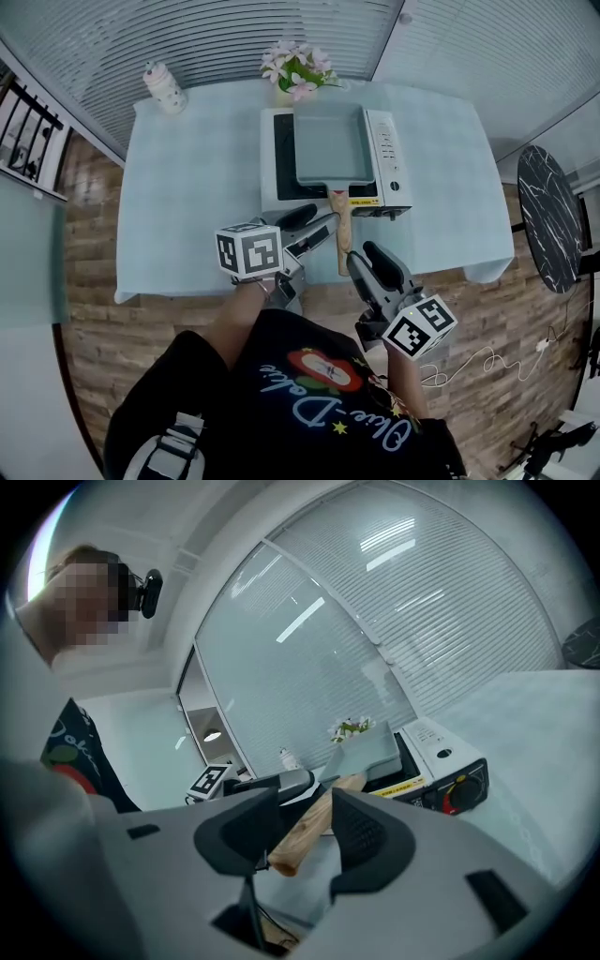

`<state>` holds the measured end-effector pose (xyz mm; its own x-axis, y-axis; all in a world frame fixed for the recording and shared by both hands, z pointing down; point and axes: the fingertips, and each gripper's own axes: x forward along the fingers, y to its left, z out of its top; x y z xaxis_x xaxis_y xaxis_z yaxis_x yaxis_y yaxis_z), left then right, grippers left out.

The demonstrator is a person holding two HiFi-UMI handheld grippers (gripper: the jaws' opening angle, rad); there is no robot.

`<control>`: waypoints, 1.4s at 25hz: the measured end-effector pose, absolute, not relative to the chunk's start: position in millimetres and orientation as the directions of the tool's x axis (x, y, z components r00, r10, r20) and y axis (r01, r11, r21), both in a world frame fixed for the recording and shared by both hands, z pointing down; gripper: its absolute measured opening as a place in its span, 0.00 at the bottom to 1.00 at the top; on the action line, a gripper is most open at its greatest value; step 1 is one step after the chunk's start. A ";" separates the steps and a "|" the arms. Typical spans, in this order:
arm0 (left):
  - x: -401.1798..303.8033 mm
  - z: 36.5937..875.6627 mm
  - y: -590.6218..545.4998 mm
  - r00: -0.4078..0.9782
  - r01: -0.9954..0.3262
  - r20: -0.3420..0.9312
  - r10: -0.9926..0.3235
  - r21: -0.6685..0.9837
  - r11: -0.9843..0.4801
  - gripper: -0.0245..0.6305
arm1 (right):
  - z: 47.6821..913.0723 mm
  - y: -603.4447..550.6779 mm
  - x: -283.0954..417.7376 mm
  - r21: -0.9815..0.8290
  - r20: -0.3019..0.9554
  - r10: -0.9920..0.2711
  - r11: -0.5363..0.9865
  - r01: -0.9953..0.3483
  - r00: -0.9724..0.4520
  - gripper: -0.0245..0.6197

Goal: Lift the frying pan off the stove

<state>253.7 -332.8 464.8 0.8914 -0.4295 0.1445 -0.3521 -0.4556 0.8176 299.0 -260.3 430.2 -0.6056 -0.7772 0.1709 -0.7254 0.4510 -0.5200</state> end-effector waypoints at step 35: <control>300.0 475.3 -337.8 0.944 -0.121 0.030 -0.328 0.957 -0.263 0.34 | 461.0 -282.6 272.8 -0.779 0.131 -0.673 0.384 -0.495 -0.728 0.30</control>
<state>300.0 -337.8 475.3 0.9442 -0.3279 0.0299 -0.1215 -0.2625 0.9573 272.8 -282.6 461.0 -0.7282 -0.6728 0.1309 -0.4952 0.3844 -0.7791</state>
